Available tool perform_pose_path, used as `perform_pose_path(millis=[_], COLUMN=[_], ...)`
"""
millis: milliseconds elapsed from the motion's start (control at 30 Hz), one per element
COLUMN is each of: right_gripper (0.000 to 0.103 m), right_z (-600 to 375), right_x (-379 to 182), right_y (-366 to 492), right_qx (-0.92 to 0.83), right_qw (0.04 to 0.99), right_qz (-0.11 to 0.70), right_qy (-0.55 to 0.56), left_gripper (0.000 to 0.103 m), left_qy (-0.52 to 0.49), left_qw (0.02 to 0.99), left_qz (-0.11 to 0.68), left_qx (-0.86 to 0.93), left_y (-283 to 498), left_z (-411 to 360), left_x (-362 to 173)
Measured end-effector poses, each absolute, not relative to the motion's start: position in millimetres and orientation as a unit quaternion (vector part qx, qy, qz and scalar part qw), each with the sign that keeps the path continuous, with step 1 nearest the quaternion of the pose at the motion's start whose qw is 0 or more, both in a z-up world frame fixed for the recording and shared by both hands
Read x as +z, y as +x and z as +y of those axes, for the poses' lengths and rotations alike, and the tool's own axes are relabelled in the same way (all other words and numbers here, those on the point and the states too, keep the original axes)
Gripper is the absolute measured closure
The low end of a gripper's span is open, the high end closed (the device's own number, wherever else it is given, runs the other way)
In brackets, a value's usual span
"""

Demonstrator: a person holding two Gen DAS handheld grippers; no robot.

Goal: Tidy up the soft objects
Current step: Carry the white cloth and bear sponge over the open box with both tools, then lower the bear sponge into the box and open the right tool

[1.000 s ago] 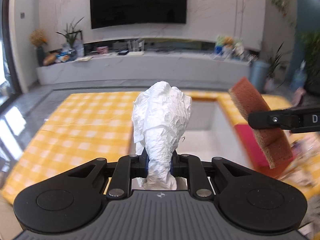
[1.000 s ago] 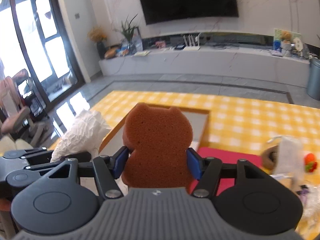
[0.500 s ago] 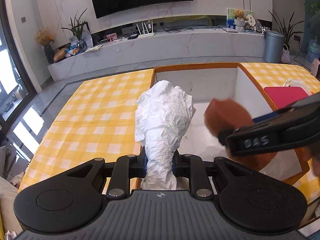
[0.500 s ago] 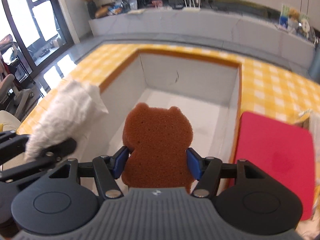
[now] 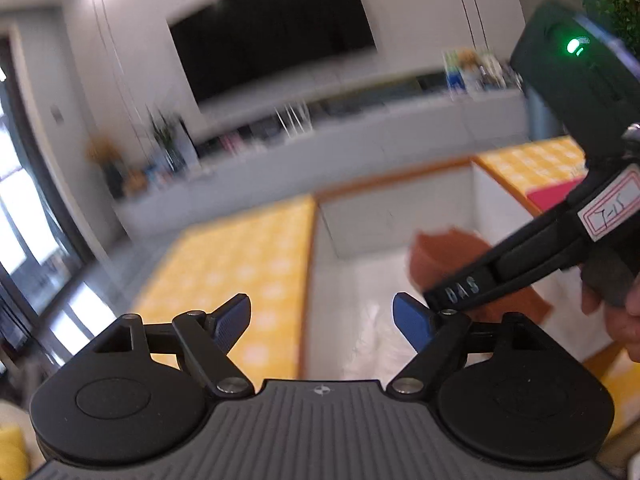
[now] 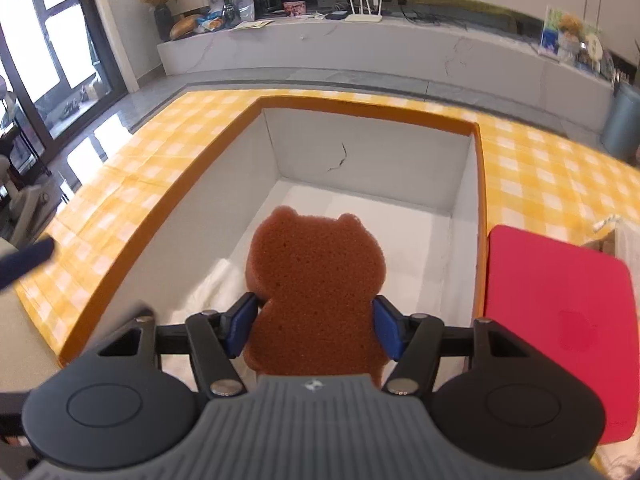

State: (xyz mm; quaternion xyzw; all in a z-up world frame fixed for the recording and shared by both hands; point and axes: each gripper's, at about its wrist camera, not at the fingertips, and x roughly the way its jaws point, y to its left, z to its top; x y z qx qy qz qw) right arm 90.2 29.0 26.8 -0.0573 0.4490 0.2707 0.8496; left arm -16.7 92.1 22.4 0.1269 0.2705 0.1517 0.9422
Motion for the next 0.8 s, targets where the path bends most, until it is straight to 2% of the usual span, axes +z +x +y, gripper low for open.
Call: perform_pose_path(millis=[33,367,533,800], right_gripper=[0.041,0.04,0.04,0.04], right_z=[27.6,35.6,42.8,60.3], right_x=[26.3,23.1,7.8,-14.1], right_y=[90.9,93.5,106.2,119.8], right_qx=[0.271,0.247,0.25,0.231], right_qw=[0.849,0.861,0.822,0.784], right_qz=[0.451,0.443,0.511,0.576], right_qy=[-0.053,-0.033,0.032,0.019], left_gripper=[0.001,0.0,0.0,0.0], left_qy=[0.119,0.026,0.021,0.001], left_qw=[0.944,0.951,0.944,0.944], left_qz=[0.269,0.23,0.238,0.246], left_qx=[0.151,0.205,0.229,0.218], left_y=[-17.7,-27.0,-22.1,-25.3], left_z=[93.1,126.2,135.3,137.9], left_x=[25.9,47.6,43.4,43.1])
